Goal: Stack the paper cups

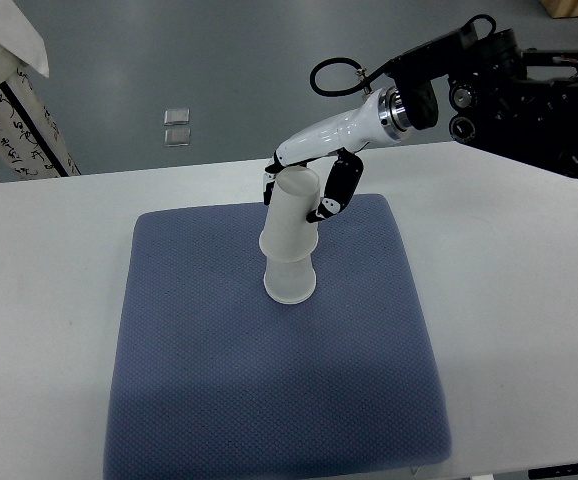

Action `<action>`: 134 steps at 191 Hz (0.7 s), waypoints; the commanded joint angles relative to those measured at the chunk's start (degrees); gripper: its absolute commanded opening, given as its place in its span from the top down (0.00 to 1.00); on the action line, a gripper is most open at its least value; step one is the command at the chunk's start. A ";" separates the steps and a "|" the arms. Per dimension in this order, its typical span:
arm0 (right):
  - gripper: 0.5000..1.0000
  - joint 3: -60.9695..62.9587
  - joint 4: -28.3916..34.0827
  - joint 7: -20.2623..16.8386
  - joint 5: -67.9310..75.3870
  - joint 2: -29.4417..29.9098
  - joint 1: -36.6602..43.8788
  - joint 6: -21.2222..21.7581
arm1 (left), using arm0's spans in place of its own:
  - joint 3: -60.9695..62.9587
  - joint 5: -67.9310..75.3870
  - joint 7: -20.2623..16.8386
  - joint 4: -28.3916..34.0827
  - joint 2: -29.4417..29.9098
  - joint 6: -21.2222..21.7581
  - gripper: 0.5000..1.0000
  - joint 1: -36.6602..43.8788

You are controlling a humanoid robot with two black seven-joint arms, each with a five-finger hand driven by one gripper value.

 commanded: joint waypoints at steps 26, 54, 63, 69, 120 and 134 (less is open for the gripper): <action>0.68 -0.09 -0.66 -0.12 -0.12 0.81 -0.86 -0.66 | 0.00 0.00 0.00 0.04 0.00 -0.04 0.00 -0.01; 0.55 -0.27 -0.75 -0.12 -0.21 0.90 -1.21 -0.66 | 0.00 0.00 0.00 0.04 0.00 -0.04 0.00 -0.01; 0.49 -0.36 -0.84 -0.12 -0.12 0.90 -1.30 -0.66 | 0.00 0.00 0.00 0.04 0.00 -0.04 0.00 -0.01; 0.47 -0.36 -0.84 -0.12 -0.12 0.99 -1.30 -0.66 | 0.00 0.00 0.00 0.04 0.00 -0.04 0.00 -0.01; 0.20 -0.27 -0.84 -0.30 0.23 1.61 -1.65 -0.83 | 0.00 0.00 0.00 0.04 0.00 -0.04 0.00 -0.01; 0.20 -0.18 -0.84 -0.30 0.23 1.60 -1.65 -0.83 | 0.00 0.00 0.00 0.04 0.00 0.05 0.00 -0.01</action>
